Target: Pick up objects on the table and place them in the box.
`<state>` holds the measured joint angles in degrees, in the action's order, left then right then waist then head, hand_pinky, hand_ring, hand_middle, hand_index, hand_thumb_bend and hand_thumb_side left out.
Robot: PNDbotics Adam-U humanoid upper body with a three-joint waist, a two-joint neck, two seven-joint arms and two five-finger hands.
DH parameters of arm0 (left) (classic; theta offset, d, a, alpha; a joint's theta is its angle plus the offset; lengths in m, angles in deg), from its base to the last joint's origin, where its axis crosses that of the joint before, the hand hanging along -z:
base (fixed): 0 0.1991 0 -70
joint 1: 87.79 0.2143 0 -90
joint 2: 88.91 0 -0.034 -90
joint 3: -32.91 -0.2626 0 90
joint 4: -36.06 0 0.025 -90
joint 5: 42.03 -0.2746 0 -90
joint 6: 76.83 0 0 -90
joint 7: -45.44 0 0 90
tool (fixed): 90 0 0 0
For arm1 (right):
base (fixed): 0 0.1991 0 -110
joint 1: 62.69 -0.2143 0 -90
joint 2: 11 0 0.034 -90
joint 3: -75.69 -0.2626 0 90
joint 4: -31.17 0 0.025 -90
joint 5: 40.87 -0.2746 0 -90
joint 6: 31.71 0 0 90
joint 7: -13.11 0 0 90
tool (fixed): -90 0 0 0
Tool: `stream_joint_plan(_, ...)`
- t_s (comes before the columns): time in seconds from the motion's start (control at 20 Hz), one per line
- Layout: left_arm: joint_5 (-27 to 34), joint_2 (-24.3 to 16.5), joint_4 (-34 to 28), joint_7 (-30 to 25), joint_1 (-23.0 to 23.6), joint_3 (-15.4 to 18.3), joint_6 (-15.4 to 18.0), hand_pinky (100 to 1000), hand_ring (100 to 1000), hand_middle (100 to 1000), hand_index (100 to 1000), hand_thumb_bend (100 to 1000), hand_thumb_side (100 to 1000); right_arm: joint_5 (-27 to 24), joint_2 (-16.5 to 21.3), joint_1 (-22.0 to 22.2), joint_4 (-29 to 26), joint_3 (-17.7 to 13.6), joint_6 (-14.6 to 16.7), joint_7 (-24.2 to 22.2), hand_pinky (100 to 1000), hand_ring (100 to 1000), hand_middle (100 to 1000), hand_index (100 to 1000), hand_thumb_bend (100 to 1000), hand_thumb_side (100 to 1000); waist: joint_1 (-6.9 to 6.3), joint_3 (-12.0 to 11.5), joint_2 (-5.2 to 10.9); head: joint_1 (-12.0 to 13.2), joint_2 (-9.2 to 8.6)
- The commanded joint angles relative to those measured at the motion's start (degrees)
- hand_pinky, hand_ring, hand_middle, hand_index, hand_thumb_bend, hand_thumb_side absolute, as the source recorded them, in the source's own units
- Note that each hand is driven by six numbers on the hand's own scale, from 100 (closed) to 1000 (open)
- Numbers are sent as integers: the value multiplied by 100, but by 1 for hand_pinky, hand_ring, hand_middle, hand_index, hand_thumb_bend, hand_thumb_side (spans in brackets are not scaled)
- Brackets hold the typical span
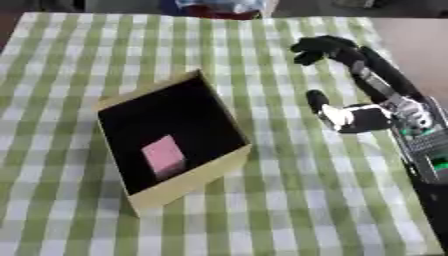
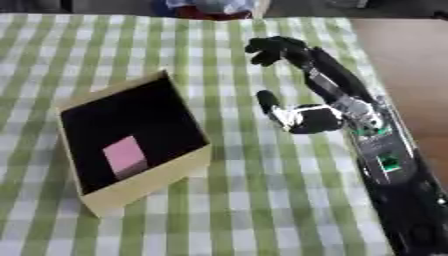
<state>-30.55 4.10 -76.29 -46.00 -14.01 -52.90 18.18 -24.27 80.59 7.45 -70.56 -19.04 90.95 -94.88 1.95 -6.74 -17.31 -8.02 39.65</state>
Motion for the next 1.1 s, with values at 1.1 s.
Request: stream_joint_plan(1.1, 1, 7, -50, -102, -101, -34, -3, 939, 757, 829, 787, 224, 973, -1746, -409, 506, -802, -488, -1498, 1299, 704, 762, 827, 977, 100, 686, -83, 109, 28, 353, -54)
